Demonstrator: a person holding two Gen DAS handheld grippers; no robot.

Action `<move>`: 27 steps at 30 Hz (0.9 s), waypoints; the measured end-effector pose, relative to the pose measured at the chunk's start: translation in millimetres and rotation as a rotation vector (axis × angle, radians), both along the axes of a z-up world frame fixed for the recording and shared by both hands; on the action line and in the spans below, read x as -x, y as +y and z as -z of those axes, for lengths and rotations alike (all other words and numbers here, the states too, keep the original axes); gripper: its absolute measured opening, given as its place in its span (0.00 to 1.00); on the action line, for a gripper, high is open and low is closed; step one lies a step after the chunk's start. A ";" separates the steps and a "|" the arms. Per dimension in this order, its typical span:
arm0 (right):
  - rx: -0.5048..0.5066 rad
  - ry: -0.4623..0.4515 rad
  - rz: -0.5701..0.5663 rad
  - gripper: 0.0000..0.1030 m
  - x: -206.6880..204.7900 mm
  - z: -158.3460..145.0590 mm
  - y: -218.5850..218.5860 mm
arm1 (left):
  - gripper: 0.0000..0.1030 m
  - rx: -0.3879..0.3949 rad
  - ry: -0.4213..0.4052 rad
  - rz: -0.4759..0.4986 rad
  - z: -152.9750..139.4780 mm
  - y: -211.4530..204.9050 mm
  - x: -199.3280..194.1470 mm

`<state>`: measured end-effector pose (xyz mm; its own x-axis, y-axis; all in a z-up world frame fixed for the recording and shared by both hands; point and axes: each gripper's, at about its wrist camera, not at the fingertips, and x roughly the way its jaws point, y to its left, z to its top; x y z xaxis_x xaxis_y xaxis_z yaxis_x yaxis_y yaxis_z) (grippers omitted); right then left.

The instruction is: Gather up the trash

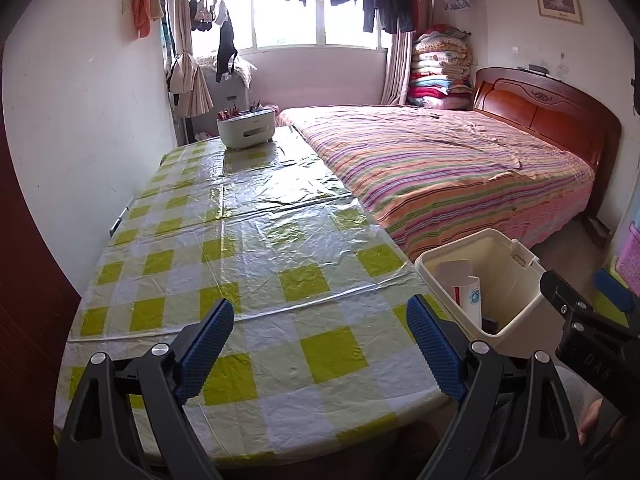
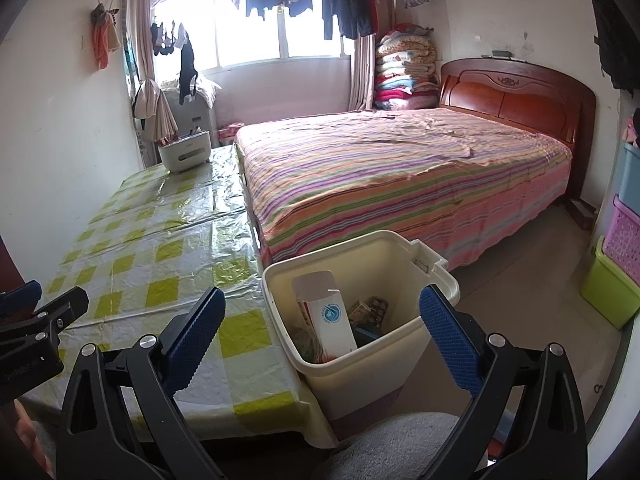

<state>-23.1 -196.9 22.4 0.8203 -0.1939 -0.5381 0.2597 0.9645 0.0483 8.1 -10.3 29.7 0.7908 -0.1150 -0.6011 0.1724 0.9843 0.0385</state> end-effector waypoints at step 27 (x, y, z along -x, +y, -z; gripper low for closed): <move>-0.025 0.042 -0.024 0.93 -45.0 11.3 -8.7 | 0.83 -0.043 0.003 -0.033 -1.6 -10.4 -30.3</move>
<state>21.9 -205.6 11.2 0.8012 -0.1603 -0.5765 0.2386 0.9691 0.0621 38.4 -20.7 31.3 0.7919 -0.0634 -0.6073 0.1404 0.9869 0.0800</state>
